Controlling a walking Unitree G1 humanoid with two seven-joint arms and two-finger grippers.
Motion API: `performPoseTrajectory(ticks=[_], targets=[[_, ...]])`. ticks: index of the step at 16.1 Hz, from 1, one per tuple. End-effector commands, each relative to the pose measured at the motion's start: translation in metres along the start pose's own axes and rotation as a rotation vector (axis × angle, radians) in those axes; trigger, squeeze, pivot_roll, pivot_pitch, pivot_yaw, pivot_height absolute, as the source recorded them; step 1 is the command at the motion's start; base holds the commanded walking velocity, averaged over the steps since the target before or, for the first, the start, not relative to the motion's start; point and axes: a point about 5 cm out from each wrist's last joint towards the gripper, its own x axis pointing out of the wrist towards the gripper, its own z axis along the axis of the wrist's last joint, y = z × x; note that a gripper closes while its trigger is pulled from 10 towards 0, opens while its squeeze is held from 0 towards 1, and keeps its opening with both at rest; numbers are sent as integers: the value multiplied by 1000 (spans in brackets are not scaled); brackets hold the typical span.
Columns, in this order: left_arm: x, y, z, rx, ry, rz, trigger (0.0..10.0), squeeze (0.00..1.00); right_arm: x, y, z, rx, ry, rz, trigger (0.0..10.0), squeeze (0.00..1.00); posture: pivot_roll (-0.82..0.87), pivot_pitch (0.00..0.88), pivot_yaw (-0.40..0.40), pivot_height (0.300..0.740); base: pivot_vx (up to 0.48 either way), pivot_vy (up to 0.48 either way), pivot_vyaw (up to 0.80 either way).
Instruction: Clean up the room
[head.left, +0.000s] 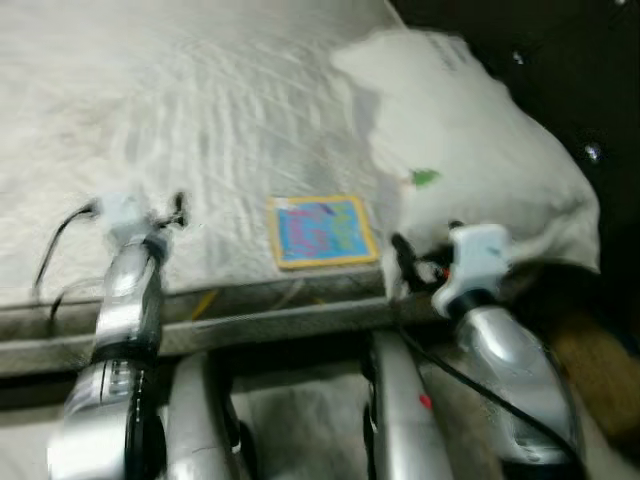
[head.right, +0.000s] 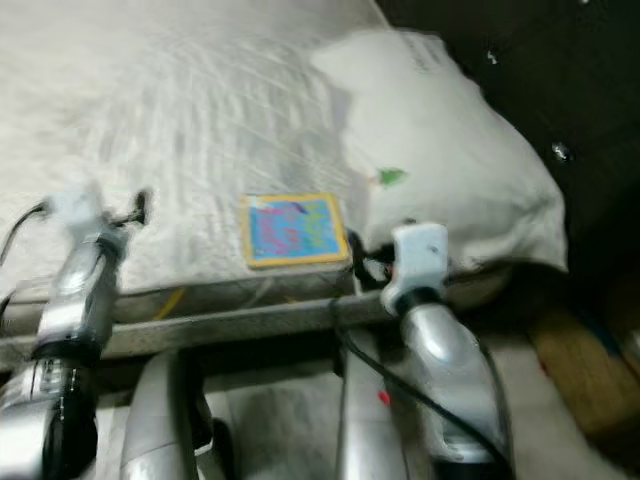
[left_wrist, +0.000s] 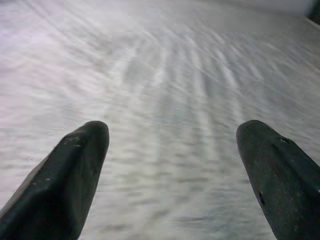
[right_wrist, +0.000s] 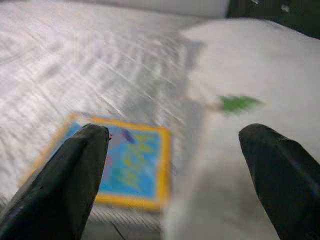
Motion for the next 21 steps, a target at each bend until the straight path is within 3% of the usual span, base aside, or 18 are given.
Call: performPoseTrajectory(ticks=[1, 2, 3, 4, 7, 10, 14, 16, 21], targets=[[-15, -8, 13, 79, -138, -37, 10000, 1000, 13, 5, -3, -9, -8, -9, 10000, 0, 61, 0, -1, 532, 0, 0, 0], [-27, -11, 12, 79, -169, -51, 10000, 1000, 18, 5, -2, -4, -25, -17, 10000, 0, 72, 0, 4, 532, 0, 0, 0], [-35, -15, 9, 68, -172, -69, 10000, 376, 23, 5, -2, 15, -39, -23, 10000, 0, 80, 0, 13, 532, 0, 0, 0], [-44, -23, 6, 105, -179, -111, 10000, 0, 27, 3, -2, 44, -50, -35, 10000, 0, 82, 0, 19, 532, 0, 0, 0], [-53, -24, 7, 169, -190, -149, 10000, 0, 36, 7, 2, 60, -112, -16, 10000, 0, 61, 0, 43, 532, 0, 0, 0], [-55, -24, 1, 130, -146, -138, 10000, 0, 40, 10, 1, 67, -135, -19, 10000, 0, 53, 0, 55, 556, 0, 0, 0], [-68, -36, -18, 130, -84, -166, 10000, 0, 33, 10, -9, 81, -140, -51, 10000, 0, 17, 0, 95, 594, 0, 0, 0], [-73, -42, -28, 37, -36, -169, 10000, 0, 28, 6, -13, 79, -137, -79, 10000, 0, 1, 0, 102, 618, 0, 0, 0], [-75, -54, -30, 80, -48, -273, 10000, 0, 24, -1, -16, 55, -144, -100, 10000, 0, -22, 0, 108, 666, 0, 0, 0]])
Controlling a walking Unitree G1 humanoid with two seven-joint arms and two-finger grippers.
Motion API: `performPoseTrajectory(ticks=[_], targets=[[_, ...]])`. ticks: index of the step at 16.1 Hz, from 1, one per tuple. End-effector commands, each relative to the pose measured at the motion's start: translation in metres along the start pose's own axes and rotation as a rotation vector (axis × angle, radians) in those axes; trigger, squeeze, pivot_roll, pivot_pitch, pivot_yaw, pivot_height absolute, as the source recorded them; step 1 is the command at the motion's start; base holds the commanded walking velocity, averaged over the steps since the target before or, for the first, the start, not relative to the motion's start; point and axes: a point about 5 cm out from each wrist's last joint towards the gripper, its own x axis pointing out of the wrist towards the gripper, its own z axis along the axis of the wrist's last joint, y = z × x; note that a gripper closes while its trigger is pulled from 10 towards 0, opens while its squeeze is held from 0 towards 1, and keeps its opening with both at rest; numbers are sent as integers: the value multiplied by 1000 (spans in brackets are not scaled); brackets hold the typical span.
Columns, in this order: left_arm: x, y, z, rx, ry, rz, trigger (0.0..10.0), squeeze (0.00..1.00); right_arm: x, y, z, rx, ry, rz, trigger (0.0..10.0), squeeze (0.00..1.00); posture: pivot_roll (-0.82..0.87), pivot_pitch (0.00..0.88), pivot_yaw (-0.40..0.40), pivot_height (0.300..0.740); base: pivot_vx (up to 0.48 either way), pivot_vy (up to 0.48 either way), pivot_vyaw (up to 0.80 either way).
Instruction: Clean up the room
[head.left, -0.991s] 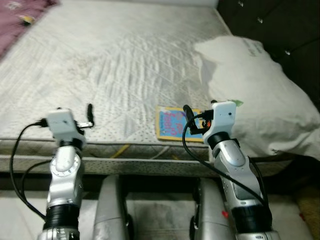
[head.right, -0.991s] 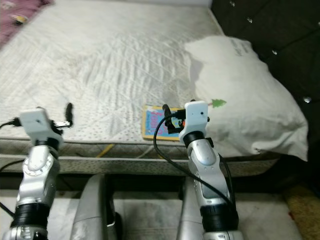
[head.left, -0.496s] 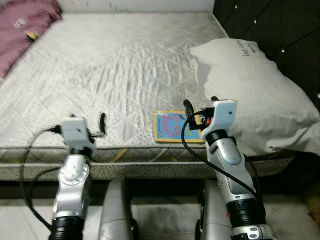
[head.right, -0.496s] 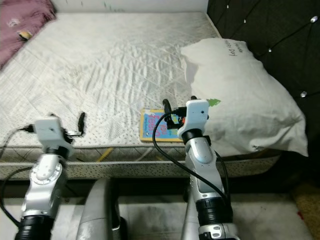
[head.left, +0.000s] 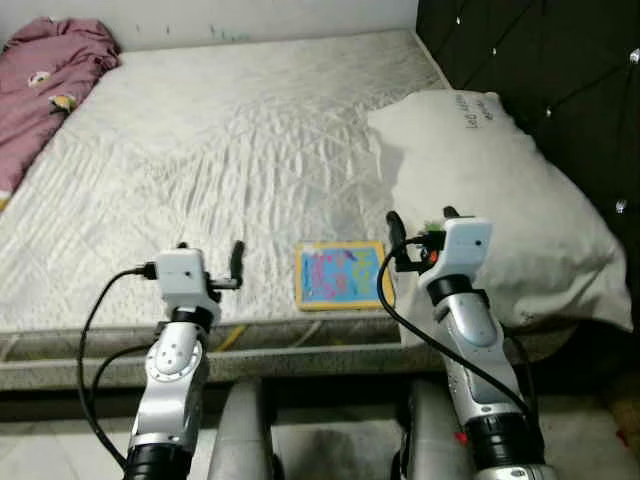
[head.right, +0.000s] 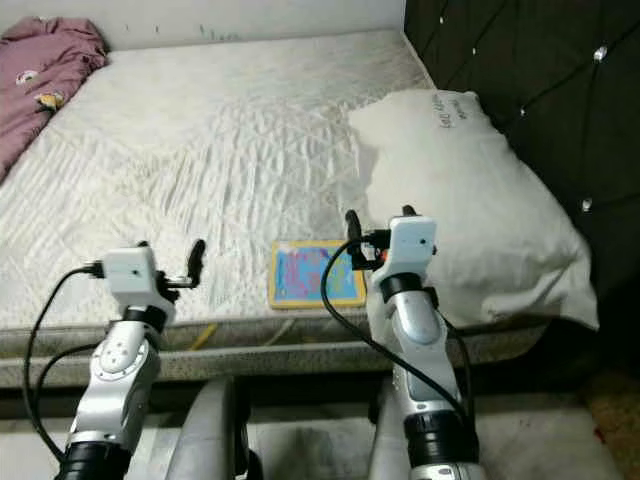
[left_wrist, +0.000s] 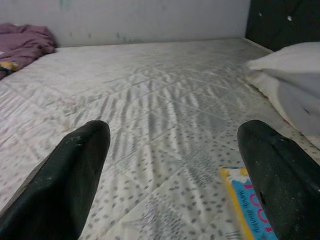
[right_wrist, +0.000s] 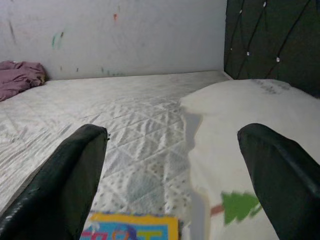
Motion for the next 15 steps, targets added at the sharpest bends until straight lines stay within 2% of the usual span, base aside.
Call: performPoseTrajectory(ticks=[1, 15], targets=[[1, 4, 1, 19, -8, 0, 10000, 0, 1, 1, 1, -1, -5, -4, 10000, 0, -22, 0, 108, 666, 0, 0, 0], [1, 4, 1, 19, -8, 0, 10000, 0, 1, 1, 1, -1, -5, -4, 10000, 0, -22, 0, 108, 666, 0, 0, 0]])
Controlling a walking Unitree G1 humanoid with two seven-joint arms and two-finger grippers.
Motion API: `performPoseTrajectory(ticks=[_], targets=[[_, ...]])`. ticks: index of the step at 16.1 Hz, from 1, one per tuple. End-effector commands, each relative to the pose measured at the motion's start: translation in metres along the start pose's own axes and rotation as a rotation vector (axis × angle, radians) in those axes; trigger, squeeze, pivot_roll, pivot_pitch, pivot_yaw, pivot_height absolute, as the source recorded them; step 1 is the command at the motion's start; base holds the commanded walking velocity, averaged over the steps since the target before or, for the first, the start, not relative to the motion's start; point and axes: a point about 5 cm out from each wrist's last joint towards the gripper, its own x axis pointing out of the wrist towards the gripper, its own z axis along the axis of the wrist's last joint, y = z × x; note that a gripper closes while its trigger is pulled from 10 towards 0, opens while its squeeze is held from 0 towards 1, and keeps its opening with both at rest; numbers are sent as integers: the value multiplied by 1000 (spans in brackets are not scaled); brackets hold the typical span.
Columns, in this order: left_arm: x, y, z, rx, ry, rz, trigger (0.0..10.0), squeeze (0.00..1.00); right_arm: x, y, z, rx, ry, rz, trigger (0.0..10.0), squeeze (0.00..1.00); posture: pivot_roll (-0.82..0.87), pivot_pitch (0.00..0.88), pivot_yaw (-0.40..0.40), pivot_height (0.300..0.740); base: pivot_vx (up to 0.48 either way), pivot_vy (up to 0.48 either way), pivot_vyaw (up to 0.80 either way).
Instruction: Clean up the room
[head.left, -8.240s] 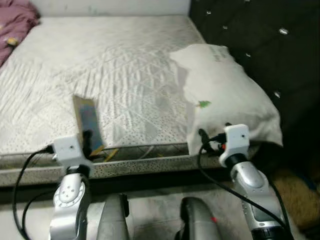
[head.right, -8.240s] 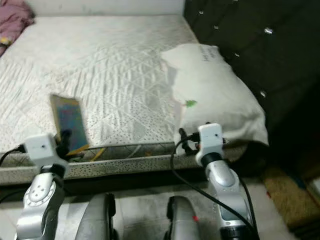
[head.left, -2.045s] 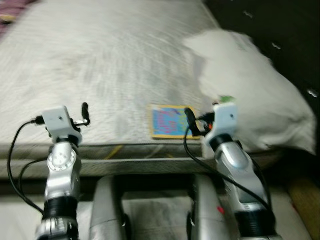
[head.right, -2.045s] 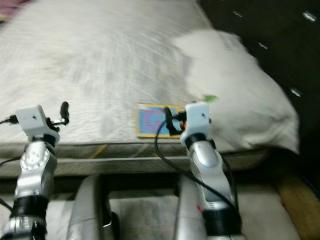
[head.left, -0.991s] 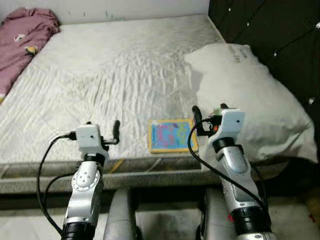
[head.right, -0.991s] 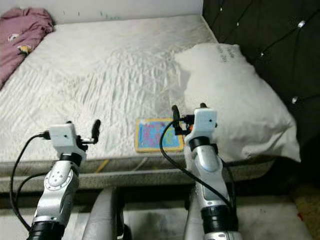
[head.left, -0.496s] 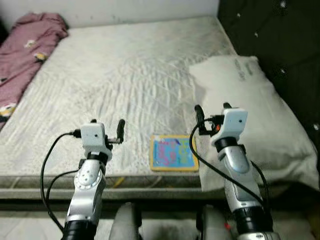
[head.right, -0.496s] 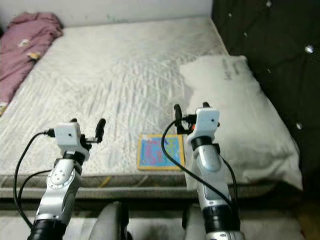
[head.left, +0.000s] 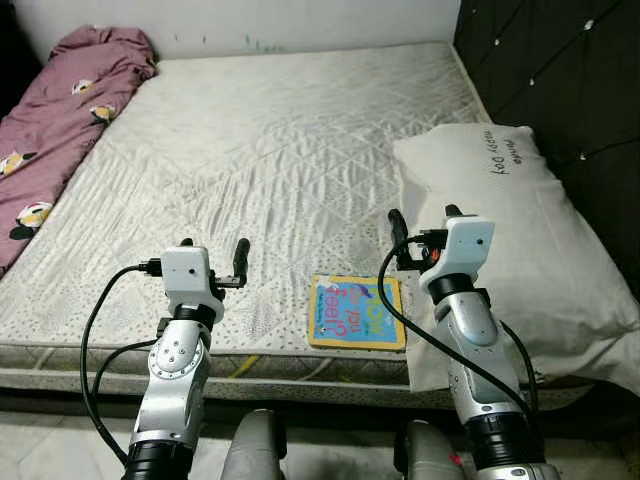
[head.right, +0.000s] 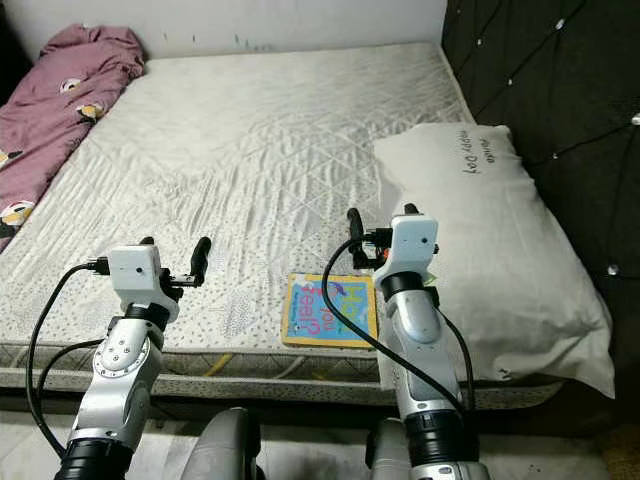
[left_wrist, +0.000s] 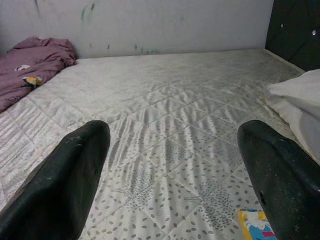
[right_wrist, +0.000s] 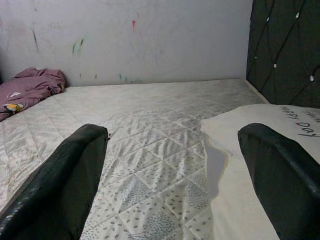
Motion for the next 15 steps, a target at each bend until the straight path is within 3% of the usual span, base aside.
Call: performPoseTrajectory(ticks=[1, 2, 3, 7, 15], targets=[[-2, 4, -2, 14, 8, 3, 10000, 0, 0, 1, -1, 0, -3, 0, 10000, 0, -22, 0, 108, 670, 0, 0, 0], [-7, -3, -12, 47, 63, 36, 10000, 0, -23, -12, -9, -64, 43, -55, 10000, 0, -54, 0, 99, 670, 0, 0, 0], [-8, -9, -14, 67, 76, 28, 10000, 0, -31, -16, -12, -106, 61, -85, 10000, 0, -54, 0, 103, 670, 0, 0, 0], [-13, -9, -15, 62, 85, 6, 10000, 0, -31, -17, -11, -71, 50, -117, 10000, 0, -54, 0, 118, 670, 0, 0, 0], [-18, -13, -22, 108, 96, 9, 10000, 0, -27, -26, -10, -80, 50, -180, 10000, 0, -60, 0, 137, 740, 0, 0, 0]])
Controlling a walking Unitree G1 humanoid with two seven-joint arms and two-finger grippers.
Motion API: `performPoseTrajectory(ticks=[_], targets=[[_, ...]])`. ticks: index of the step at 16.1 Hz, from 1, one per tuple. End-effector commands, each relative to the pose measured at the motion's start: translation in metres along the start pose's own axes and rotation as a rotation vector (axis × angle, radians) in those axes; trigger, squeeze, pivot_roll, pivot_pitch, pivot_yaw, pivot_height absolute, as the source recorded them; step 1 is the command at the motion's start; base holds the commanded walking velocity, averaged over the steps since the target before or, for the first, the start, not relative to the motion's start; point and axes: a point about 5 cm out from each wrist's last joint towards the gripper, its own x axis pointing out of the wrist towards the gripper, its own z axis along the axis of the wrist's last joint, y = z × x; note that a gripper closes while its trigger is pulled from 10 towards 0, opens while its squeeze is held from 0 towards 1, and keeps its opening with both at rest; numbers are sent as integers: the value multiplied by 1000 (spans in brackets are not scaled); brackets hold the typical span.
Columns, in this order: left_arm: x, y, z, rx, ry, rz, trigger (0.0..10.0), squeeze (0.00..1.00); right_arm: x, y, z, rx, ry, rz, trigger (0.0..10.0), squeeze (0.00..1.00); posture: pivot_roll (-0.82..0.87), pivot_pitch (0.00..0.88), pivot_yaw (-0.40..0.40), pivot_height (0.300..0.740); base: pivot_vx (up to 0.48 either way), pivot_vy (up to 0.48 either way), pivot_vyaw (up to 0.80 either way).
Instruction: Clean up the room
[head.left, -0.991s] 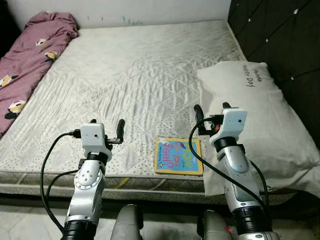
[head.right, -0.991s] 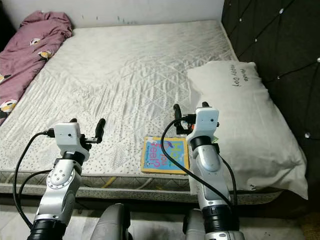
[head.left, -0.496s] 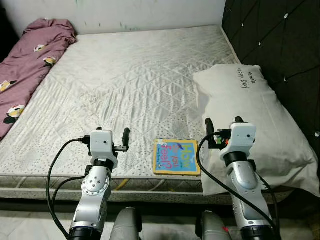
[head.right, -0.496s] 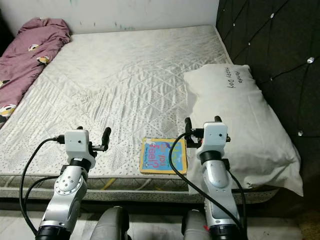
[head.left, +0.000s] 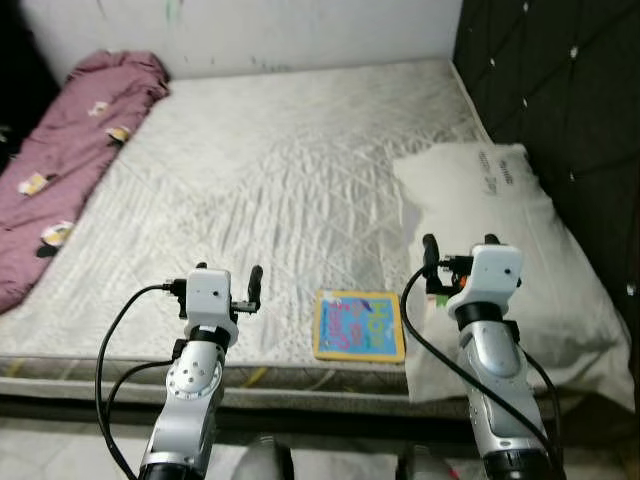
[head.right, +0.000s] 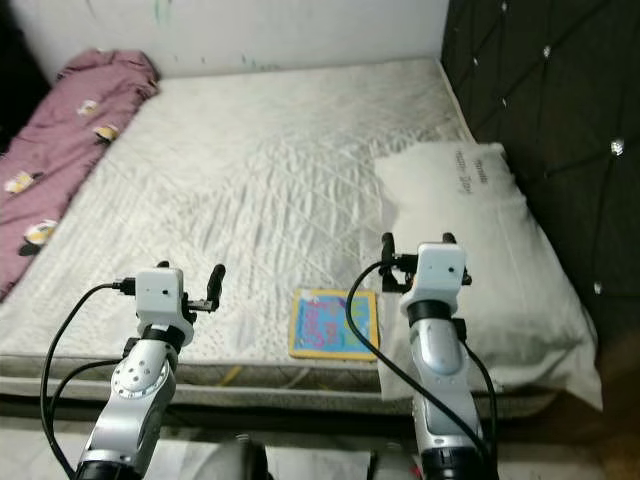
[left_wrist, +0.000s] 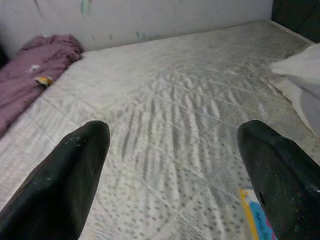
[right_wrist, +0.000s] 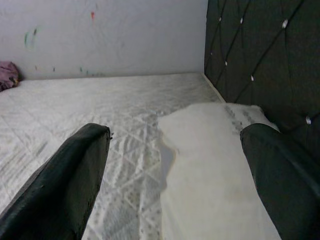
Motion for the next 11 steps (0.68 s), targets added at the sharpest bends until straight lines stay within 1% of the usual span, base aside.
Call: performPoseTrajectory(ticks=[1, 5, 8, 11], targets=[[0, 3, 0, 16, 1, 12, 10000, 0, 2, 3, 1, 13, -2, 5, 10000, 0, -63, 0, 136, 740, 0, 0, 0], [2, 3, -1, 14, 10, -2, 10000, 0, 0, 3, -2, 6, 6, 16, 10000, 0, -64, 0, 128, 740, 0, 0, 0], [3, -2, 0, -18, 9, -44, 10000, 0, 1, 5, -4, -15, 18, 45, 10000, 0, -61, 0, 116, 740, 0, 0, 0], [5, -5, 3, -39, 0, -75, 10000, 0, 5, 6, -5, -17, 24, 44, 10000, 0, -55, 0, 107, 740, 0, 0, 0]])
